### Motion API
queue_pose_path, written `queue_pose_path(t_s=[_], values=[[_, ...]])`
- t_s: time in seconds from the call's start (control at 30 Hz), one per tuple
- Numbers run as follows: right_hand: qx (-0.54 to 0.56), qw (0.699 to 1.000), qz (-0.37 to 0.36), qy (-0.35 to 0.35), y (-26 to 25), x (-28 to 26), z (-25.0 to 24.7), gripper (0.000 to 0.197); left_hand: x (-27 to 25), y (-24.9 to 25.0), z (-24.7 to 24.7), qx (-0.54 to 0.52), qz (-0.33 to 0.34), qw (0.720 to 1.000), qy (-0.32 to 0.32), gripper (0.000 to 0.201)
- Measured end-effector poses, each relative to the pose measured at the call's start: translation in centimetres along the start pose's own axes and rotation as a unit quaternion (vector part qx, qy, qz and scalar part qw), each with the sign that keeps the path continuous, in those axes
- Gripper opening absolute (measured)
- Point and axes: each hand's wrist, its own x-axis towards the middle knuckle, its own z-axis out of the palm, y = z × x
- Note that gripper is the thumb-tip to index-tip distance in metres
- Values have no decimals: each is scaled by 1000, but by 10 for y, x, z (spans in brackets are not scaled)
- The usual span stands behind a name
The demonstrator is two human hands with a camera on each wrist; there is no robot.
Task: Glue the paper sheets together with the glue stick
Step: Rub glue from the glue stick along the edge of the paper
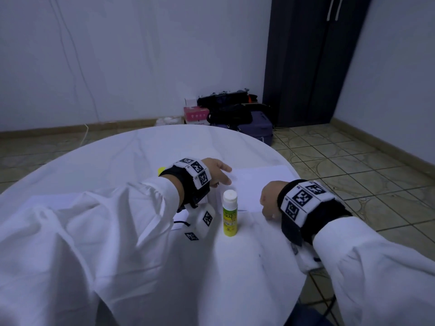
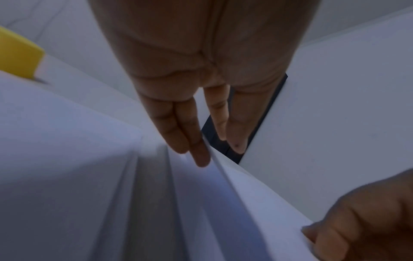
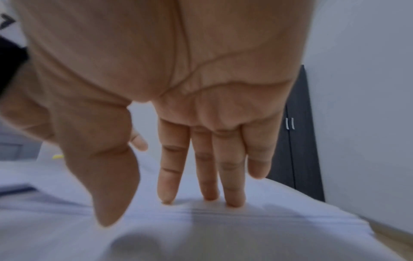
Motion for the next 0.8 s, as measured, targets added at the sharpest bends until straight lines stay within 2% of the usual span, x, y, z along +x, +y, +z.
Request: queue_pose_path(t_s=[0.1,0.13,0.2,0.23,0.27,0.33,0.37,0.43,0.53,0.67,0.8], values=[[57,998,-2,22,3,-11,1,20,-3,-9,4,-44,-10,999,12,35],[71,997,-8,23,4,-13,1,32,-5,-10,5,-56,-14,998,9,36],[116,992,-31,26,-2,-22,3,70,-10,-11,5,-61,-18,998,5,40],[152,986,-58,29,-8,-28,3,77,-13,-11,4,-59,-15,998,7,42],[194,977,-87,22,-12,-31,5,76,-16,-12,3,-54,-11,998,9,44],[238,962,-133,8,-21,-38,10,56,-23,-14,0,-25,4,999,22,46],[242,960,-138,8,-25,-41,13,44,-28,-16,-2,-7,13,999,32,47],[266,953,-144,33,-32,-47,17,34,-40,-23,-7,15,25,998,53,46],[308,938,-148,62,-35,-55,19,28,-59,-39,-14,16,41,996,83,37],[320,934,-121,103,-34,-67,12,32,-94,-68,-27,-18,49,990,131,5],[245,958,-130,75,-49,-82,10,28,-134,-102,-43,-13,27,992,120,18]])
